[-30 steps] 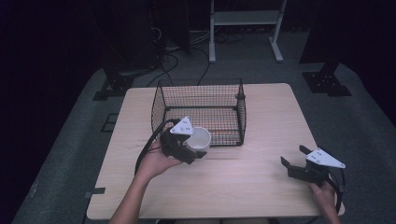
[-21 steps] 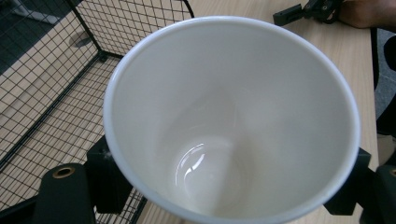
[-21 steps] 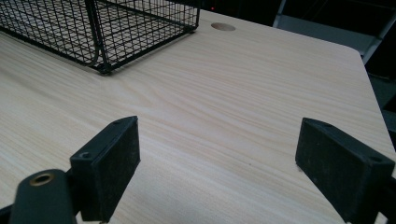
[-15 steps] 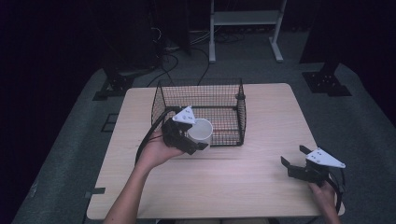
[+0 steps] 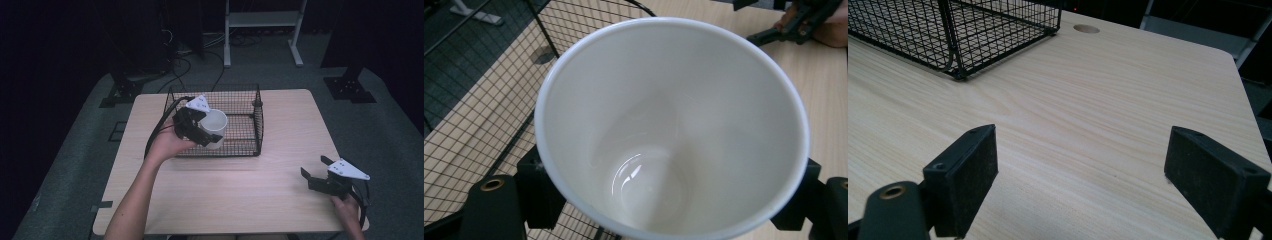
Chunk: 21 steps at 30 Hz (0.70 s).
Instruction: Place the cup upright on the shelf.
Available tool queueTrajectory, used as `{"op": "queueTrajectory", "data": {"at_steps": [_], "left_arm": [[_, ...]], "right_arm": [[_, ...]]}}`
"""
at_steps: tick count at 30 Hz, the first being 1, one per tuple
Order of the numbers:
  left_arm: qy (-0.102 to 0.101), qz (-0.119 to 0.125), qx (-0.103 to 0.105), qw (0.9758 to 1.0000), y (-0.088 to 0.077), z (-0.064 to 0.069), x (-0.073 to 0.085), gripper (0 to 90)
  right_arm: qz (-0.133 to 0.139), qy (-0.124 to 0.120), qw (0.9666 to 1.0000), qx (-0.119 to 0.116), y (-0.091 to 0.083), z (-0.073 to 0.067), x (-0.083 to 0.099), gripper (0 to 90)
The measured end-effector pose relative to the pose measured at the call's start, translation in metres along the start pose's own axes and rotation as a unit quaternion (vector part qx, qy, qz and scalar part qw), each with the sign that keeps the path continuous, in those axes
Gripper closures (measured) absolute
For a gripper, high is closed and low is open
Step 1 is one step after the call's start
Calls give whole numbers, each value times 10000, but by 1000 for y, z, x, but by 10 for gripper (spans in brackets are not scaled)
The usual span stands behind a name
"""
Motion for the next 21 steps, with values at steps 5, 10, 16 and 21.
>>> {"op": "queueTrajectory", "data": {"at_steps": [5, 10, 16, 21], "left_arm": [[-81, -28, -54, 9999, 2, -13, -3, 210], [-158, -40, -100, 9998, 5, -24, -3, 210], [-209, -51, -145, 9997, 7, -33, -4, 211], [-262, -39, -171, 9995, 10, -41, -4, 211]], "right_arm": [[0, -3, 10000, -1, 0, 0, 0, 131], [9, 5, 10000, -5, 0, 0, 0, 131], [10, 3, 10000, -7, 0, 0, 0, 131], [10, 9, 10000, -7, 0, 0, 0, 131]]}}
Point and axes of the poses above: each handheld gripper's, and its own axes: y roughly forward along the jaws, x roughly out of its underside, z roughly to its right, the point moved 4 cm from there along y, roughly forward along the jaws, and after that the axes turned 1 degree about y, right-handed, at the moved point
